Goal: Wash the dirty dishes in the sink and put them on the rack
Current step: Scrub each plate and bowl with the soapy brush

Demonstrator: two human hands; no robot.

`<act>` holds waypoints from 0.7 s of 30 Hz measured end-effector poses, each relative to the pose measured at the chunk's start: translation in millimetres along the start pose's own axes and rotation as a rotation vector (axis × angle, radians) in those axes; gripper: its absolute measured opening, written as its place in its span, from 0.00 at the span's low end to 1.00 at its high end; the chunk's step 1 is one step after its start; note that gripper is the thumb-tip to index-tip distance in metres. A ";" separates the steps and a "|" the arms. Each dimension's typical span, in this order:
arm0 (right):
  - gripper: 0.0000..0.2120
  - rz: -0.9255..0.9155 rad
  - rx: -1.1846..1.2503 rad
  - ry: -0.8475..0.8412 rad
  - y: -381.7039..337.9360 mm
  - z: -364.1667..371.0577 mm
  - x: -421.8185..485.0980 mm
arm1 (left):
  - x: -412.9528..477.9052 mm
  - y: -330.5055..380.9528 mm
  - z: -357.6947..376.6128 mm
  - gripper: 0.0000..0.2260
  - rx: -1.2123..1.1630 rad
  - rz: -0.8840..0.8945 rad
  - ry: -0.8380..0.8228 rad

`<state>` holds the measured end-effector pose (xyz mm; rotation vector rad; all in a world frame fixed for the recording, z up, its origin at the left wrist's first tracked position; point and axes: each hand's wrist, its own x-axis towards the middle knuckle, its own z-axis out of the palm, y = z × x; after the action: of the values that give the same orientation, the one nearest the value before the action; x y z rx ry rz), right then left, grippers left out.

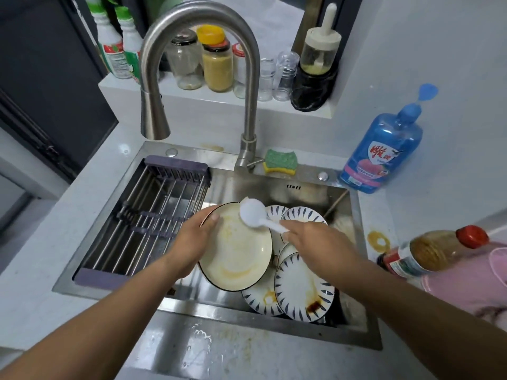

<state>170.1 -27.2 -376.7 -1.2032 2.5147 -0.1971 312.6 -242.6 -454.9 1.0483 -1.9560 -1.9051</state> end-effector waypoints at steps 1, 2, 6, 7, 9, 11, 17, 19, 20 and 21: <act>0.12 0.074 0.116 0.017 8.5 0.3 2.7 | 0.4 -2.7 -1.9 0.12 0.005 -0.047 0.034; 0.12 0.140 0.225 0.025 14.9 0.6 5.8 | 2.0 -8.2 -2.5 0.12 -0.016 -0.121 0.092; 0.15 0.308 0.440 0.031 29.4 9.0 13.7 | -7.3 -28.7 12.5 0.13 -0.406 -0.638 0.206; 0.17 0.338 0.472 0.023 30.5 13.3 16.3 | -11.8 -29.5 18.0 0.15 -0.522 -0.732 0.191; 0.19 0.406 0.573 -0.006 30.8 22.5 22.3 | -17.7 -28.4 28.5 0.13 -0.645 -0.867 0.200; 0.18 0.459 0.734 -0.039 28.5 31.2 29.8 | -18.3 -29.6 39.6 0.11 -0.733 -0.937 0.287; 0.13 0.492 0.904 -0.121 9.1 47.5 56.8 | -15.6 -40.5 45.2 0.16 -0.992 -1.060 0.441; 0.11 0.482 0.884 -0.138 4.3 52.7 62.9 | -15.3 -43.9 47.1 0.10 -1.048 -1.064 0.424; 0.10 0.472 0.873 -0.147 3.0 54.6 64.5 | -13.6 -45.8 49.7 0.10 -1.062 -1.074 0.453; 0.11 0.456 0.857 -0.156 2.2 56.2 66.2 | -9.9 -47.6 50.0 0.10 -1.080 -1.069 0.470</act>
<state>150.6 -75.9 -446.0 -0.2876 2.0982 -0.8984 305.5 -193.0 -503.3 1.9546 0.1272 -2.2534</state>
